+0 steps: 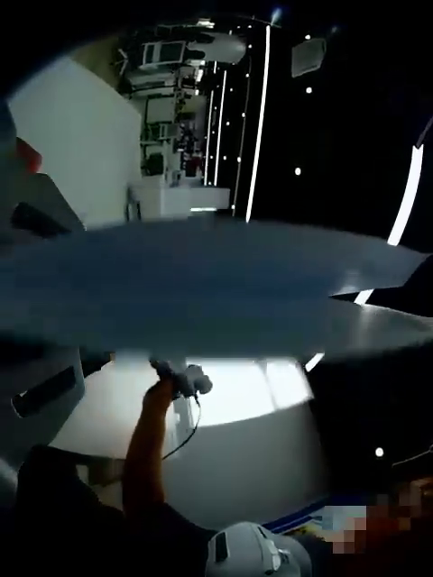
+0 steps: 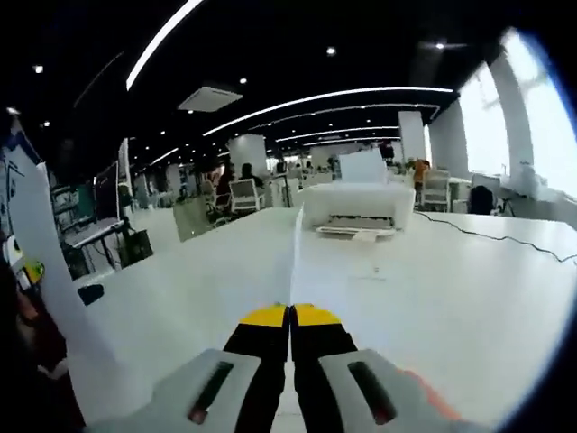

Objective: Organize the stack of printing papers by aligning and flattening the scattered papers on the table

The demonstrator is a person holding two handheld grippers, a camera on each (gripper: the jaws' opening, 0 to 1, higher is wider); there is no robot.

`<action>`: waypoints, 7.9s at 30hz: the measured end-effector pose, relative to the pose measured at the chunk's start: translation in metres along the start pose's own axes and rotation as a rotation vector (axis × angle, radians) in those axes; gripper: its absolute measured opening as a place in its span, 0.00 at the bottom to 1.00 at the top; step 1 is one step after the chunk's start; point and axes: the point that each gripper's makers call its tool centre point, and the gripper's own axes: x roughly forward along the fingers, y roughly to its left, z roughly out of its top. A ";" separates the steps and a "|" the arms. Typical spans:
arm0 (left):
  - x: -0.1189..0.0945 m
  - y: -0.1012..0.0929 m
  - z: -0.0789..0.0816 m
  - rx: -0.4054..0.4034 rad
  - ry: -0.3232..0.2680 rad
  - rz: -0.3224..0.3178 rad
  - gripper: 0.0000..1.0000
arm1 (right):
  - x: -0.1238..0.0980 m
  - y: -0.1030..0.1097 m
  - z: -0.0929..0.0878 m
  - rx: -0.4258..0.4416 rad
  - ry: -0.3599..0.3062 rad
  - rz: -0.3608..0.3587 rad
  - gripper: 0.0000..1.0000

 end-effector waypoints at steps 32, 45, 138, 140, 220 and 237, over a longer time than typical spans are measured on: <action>0.001 -0.001 0.000 0.006 -0.003 -0.001 0.06 | -0.087 0.029 0.144 -0.458 0.069 0.001 0.00; 0.002 -0.001 0.000 0.013 -0.003 0.002 0.06 | -0.121 0.052 0.169 -0.596 0.084 0.039 0.00; 0.007 -0.004 -0.003 0.017 0.000 -0.005 0.06 | -0.073 0.211 0.100 -0.966 0.588 0.312 0.00; 0.007 -0.004 -0.002 0.013 -0.002 -0.007 0.06 | -0.072 0.212 0.099 -0.973 0.594 0.313 0.00; 0.007 -0.002 0.002 -0.020 -0.021 -0.009 0.21 | -0.071 0.345 0.107 -1.100 0.479 0.538 0.00; 0.006 -0.001 0.002 -0.022 -0.029 -0.006 0.21 | -0.071 0.359 0.099 -1.125 0.473 0.567 0.00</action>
